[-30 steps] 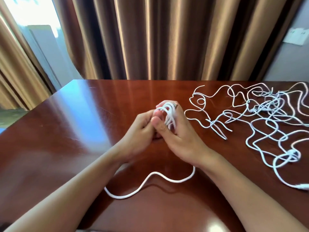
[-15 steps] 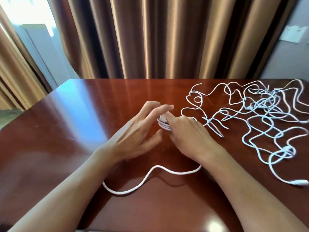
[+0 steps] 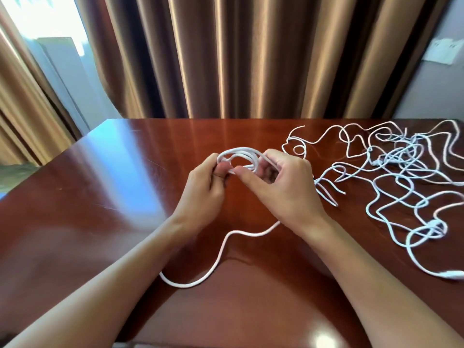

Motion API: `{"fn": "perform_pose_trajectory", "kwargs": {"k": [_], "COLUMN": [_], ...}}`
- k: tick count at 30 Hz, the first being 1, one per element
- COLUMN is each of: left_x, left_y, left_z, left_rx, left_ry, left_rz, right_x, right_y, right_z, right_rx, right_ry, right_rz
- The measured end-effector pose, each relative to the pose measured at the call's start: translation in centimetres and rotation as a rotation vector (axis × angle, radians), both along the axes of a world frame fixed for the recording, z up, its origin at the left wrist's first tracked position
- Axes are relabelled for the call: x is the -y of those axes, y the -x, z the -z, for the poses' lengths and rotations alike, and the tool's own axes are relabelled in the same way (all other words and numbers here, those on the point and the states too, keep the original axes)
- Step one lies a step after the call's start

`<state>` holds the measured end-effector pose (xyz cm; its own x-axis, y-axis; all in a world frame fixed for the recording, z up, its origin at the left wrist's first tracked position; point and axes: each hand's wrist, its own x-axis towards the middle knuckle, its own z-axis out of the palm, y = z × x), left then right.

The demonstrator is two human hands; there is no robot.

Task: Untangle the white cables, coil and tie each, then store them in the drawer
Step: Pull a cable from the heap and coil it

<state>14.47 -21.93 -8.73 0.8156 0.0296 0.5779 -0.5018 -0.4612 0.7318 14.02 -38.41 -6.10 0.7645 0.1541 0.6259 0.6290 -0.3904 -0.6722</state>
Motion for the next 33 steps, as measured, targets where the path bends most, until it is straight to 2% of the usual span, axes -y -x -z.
{"fn": "perform_pose_trajectory", "kwargs": {"k": [3, 5, 9, 14, 16, 20, 23, 26, 28, 30, 31, 33], "left_x": [0.7, 1.2, 1.6, 1.5, 1.4, 1.4, 1.6, 1.7, 1.4, 0.6, 0.3, -0.4], "left_y": [0.1, 0.5, 1.3, 1.7, 1.8, 2.4, 2.5, 2.1, 1.7, 1.2, 1.0, 1.0], "left_z": [0.0, -0.2, -1.0, -1.4, -1.5, -1.6, -1.6, -1.0, -0.4, 0.0, 0.0, -0.3], "left_rx": [-0.177, -0.293, -0.418, -0.536, -0.567, -0.64, -0.688, -0.661, -0.482, -0.177, -0.055, 0.066], "left_ry": [0.158, 0.283, 0.502, 0.724, 0.731, 0.616, 0.575, 0.509, 0.216, -0.142, -0.242, -0.3], "left_rz": [0.097, 0.191, 0.363, 0.508, 0.559, 0.666, 0.681, 0.646, 0.494, 0.283, 0.211, 0.174], "right_x": [-0.2, -0.2, -0.5, -0.8, -0.8, -0.9, -1.0, -0.7, -0.4, 0.0, 0.2, 0.6], "right_y": [0.5, 0.5, 0.5, 0.9, 0.7, 0.4, 0.4, 0.0, -0.4, -0.5, -0.4, -0.3], "right_z": [-0.1, 0.0, 0.4, 0.3, 0.4, 0.7, 0.8, 0.9, 0.8, 0.6, 0.4, 0.3], "right_rx": [0.239, 0.374, 0.333, 0.366, 0.328, 0.145, 0.209, 0.22, 0.211, 0.161, 0.102, -0.044], "right_ry": [0.087, 0.152, 0.119, -0.013, -0.014, 0.101, 0.206, 0.293, 0.361, 0.421, 0.464, 0.577], "right_rz": [0.023, -0.059, -0.172, -0.042, 0.014, -0.005, -0.031, 0.037, 0.101, 0.133, 0.14, 0.127]}}
